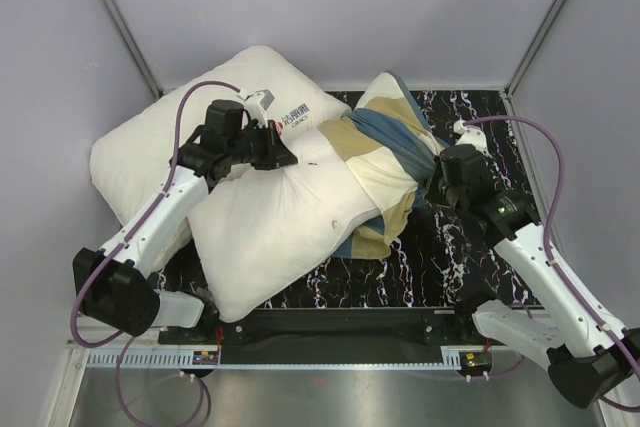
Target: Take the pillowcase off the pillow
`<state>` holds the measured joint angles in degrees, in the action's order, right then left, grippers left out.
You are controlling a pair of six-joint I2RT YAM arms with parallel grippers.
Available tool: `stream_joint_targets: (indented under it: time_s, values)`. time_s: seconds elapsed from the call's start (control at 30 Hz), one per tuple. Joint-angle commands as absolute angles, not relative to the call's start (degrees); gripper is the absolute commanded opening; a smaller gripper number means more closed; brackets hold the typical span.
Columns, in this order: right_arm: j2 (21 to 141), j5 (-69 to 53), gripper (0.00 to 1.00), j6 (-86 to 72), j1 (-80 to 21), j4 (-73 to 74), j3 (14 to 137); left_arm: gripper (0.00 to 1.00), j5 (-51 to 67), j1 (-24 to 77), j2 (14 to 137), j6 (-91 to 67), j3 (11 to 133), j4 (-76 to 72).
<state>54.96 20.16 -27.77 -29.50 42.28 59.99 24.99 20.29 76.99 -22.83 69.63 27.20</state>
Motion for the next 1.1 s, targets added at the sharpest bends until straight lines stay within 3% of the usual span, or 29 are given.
stream_joint_targets:
  time_s: [0.0, 0.2, 0.33, 0.5, 0.6, 0.63, 0.7, 0.73, 0.77, 0.87, 1.07]
  values:
    - [53.17, 29.1, 0.0, -21.89, -22.6, 46.32, 61.79, 0.0, 13.89, 15.82, 75.67, -17.76, 71.54, 28.12]
    - [55.1, 23.2, 0.0, -23.29, -21.36, 42.71, 57.4, 0.0, 9.78, 15.99, 75.5, -15.56, 71.89, 29.0]
    - [57.47, 17.08, 0.0, -25.13, -21.36, 38.16, 52.22, 0.0, -11.98, 23.88, 71.74, -8.2, 71.82, 31.12]
    - [60.03, 7.23, 0.0, -29.08, -21.45, 32.88, 45.62, 0.0, -9.68, 31.9, 68.47, -8.34, 68.12, 28.47]
    - [59.68, 3.7, 0.0, -31.02, -21.97, 30.41, 42.55, 0.14, -3.09, 33.3, 67.42, -11.77, 66.81, 28.3]
    - [58.89, 3.43, 0.0, -31.37, -23.36, 29.45, 41.84, 0.3, -2.29, 33.92, 66.02, -12.73, 66.27, 28.13]
    - [58.27, 3.77, 0.0, -32.95, -25.3, 29.01, 39.65, 0.51, -3.51, 36.99, 64.08, -15.64, 65.05, 27.34]
    - [57.75, 4.13, 0.0, -33.39, -26.27, 28.83, 39.03, 0.68, -5.43, 38.31, 61.46, -17.38, 64.43, 26.64]
    - [57.74, 4.22, 0.0, -34.01, -28.37, 28.74, 37.98, 0.73, -6.49, 40.84, 60.22, -18.36, 63.81, 25.93]
    - [58.01, 5.01, 0.0, -37.51, -32.76, 28.13, 36.22, 0.76, -8.87, 45.85, 57.57, -21.53, 62.58, 23.47]
    - [59.85, 5.98, 0.0, -43.06, -40.16, 23.74, 33.58, 0.79, -11.51, 54.74, 65.2, -21.97, 66.18, 22.59]
